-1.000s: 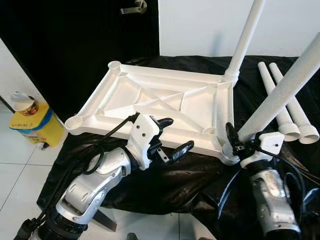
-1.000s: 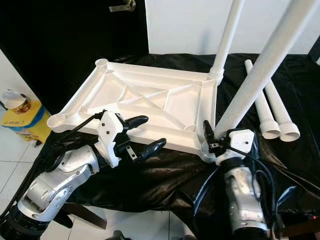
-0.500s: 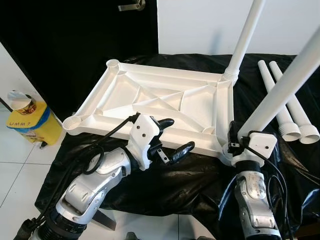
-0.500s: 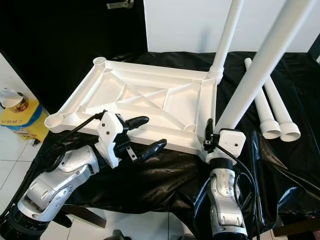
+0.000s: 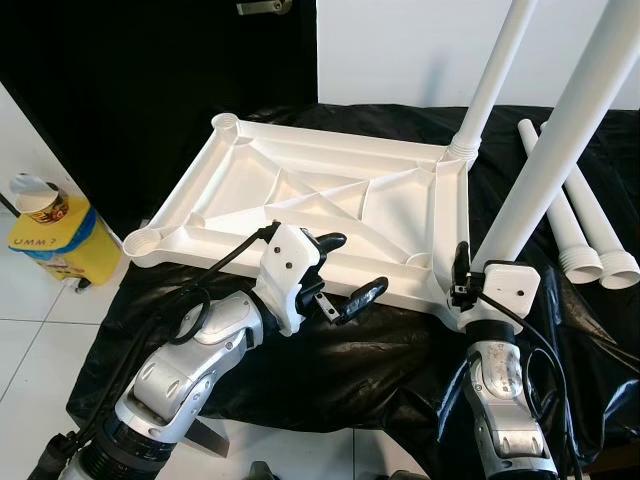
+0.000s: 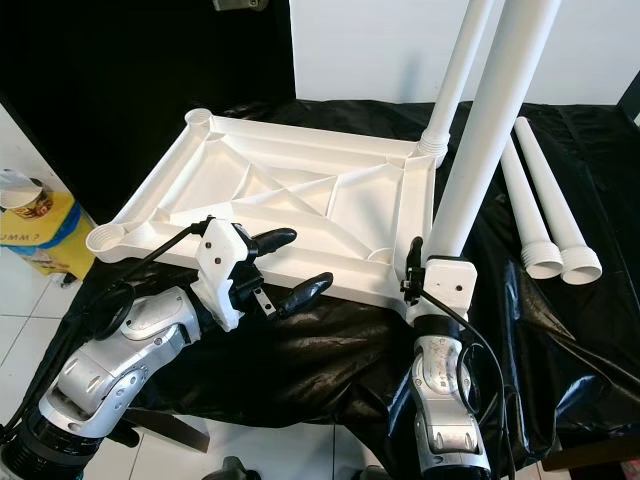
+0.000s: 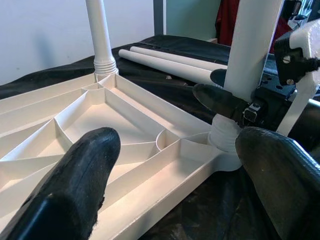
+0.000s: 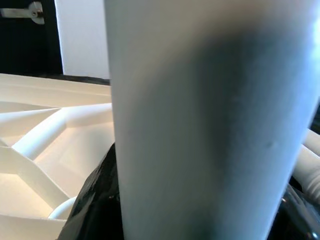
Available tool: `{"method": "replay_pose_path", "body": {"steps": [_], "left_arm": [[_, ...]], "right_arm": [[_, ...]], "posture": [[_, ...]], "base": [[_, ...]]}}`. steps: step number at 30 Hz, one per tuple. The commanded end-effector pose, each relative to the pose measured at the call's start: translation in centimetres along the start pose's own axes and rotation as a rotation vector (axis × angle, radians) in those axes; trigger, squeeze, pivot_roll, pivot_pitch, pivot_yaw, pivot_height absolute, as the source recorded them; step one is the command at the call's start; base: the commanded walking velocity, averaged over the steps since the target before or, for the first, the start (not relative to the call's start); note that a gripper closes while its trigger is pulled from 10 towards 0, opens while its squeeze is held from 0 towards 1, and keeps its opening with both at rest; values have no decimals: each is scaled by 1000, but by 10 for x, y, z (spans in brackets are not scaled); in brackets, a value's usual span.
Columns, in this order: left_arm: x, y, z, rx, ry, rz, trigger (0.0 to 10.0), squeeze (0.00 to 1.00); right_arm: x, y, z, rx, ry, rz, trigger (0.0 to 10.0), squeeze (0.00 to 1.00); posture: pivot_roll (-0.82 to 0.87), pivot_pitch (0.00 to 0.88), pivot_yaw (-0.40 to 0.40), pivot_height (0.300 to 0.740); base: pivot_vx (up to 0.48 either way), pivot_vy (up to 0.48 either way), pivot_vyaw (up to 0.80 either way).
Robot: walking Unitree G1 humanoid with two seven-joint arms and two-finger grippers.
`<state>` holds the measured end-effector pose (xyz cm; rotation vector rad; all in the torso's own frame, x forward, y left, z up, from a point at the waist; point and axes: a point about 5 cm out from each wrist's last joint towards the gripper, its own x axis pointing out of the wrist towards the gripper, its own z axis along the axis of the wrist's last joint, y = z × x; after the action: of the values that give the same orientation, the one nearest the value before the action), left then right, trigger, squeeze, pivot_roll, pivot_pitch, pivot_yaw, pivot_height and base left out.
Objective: Building children table
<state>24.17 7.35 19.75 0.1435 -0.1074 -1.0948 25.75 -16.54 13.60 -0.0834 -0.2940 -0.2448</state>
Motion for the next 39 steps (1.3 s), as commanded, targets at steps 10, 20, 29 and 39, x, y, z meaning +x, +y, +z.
{"method": "replay_pose_path", "body": {"steps": [10, 20, 29, 39], "left_arm": [[2, 4, 2, -25, -22, -66, 10000, 1000], [12, 5, 8, -8, -47, -109, 10000, 0], [35, 5, 35, 25, -141, -228, 10000, 0], [48, 0, 52, 39, -192, -346, 10000, 0]], "right_arm": [[23, -4, 33, 9, -93, 32, 10000, 0], [34, -5, 26, -21, -58, 214, 10000, 0], [50, 2, 24, -45, -10, 549, 10000, 0], [51, 11, 27, -76, 10, 826, 10000, 0]], "posture": [[14, 59, -4, 740], [15, 41, -8, 740], [18, 29, -12, 740], [15, 22, -4, 740]], "base": [[0, 0, 0], [0, 0, 0], [0, 0, 0], [0, 0, 0]]}}
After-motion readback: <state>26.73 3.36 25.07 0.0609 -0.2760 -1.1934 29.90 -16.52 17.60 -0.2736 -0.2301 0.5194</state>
